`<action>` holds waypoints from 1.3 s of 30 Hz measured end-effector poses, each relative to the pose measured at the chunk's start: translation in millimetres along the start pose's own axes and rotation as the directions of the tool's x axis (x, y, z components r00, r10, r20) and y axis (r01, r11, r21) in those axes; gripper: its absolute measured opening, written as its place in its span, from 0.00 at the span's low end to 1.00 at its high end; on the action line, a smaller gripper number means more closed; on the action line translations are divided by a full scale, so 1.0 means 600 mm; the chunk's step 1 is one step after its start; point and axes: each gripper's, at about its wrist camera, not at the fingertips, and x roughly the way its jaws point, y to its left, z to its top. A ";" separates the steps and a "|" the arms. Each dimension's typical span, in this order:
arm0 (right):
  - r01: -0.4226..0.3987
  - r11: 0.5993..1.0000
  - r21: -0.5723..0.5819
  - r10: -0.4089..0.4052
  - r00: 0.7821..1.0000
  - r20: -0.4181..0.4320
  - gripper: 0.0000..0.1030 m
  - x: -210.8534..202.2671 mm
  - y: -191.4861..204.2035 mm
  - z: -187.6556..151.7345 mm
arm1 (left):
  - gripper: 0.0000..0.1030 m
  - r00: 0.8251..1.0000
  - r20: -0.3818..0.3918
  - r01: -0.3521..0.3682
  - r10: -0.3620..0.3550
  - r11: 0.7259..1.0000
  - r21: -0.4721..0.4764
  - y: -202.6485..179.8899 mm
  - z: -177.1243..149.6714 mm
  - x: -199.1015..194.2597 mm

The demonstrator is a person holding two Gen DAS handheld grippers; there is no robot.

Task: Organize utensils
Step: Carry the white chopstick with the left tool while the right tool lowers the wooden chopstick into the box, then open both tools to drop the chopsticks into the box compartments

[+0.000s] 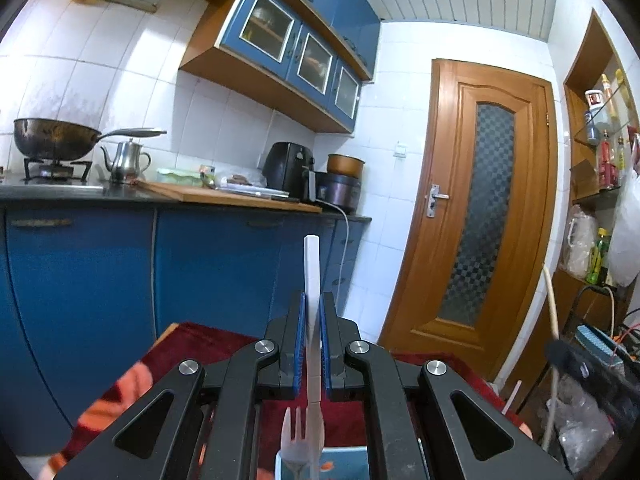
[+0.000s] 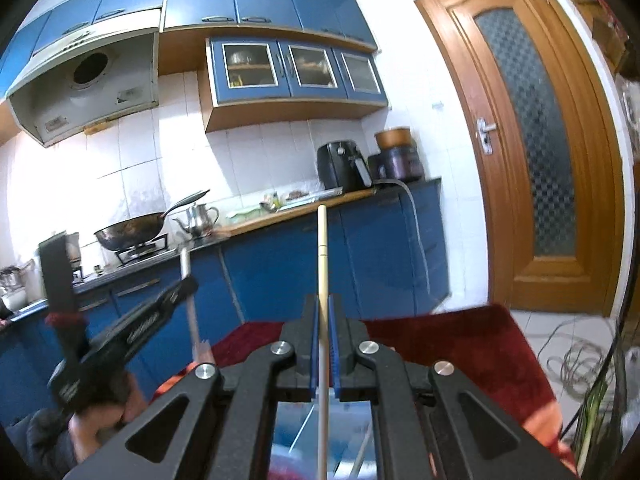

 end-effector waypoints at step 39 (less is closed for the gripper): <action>0.052 0.998 -0.036 -0.056 0.992 -0.115 0.27 -0.120 0.025 -0.033 | 0.40 0.959 -0.273 0.085 -0.081 0.996 0.002 0.025 -0.011 -0.158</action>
